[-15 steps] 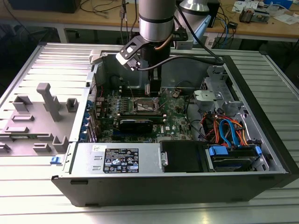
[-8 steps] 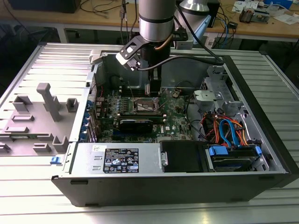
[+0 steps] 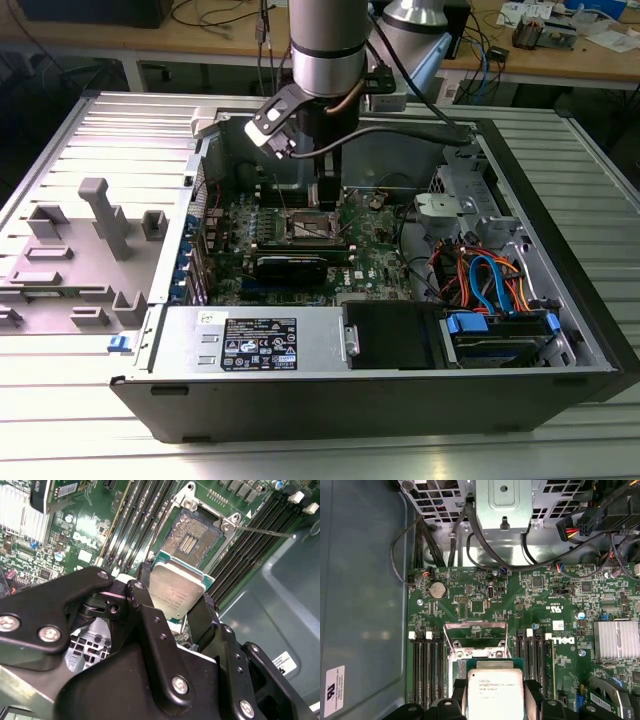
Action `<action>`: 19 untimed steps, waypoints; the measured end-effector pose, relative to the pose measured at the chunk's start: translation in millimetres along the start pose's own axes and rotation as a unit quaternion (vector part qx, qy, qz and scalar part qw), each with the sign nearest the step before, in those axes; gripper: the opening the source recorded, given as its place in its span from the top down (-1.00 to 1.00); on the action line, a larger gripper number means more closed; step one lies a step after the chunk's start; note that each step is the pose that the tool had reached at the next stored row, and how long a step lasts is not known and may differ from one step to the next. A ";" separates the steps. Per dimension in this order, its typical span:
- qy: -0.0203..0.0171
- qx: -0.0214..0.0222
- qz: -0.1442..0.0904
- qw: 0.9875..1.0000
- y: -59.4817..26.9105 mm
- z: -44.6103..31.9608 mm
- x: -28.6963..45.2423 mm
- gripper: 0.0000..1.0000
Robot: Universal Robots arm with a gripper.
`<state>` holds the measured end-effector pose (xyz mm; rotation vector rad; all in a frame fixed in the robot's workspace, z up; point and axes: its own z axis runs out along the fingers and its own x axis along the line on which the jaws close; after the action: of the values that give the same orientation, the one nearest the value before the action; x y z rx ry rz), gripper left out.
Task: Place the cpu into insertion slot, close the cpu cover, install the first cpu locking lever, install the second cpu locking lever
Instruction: 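Place the cpu into insertion slot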
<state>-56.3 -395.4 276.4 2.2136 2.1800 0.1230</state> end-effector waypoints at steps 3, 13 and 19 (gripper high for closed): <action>0.000 -0.007 -0.003 1.000 -4.3 3.2 2.0 -0.08; 0.000 -0.010 -0.015 1.000 -13.1 19.4 6.7 -0.08; 0.000 -0.010 -0.015 1.000 -13.4 19.4 6.7 -0.08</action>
<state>-68.0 -387.8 256.3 2.1700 2.2002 0.1442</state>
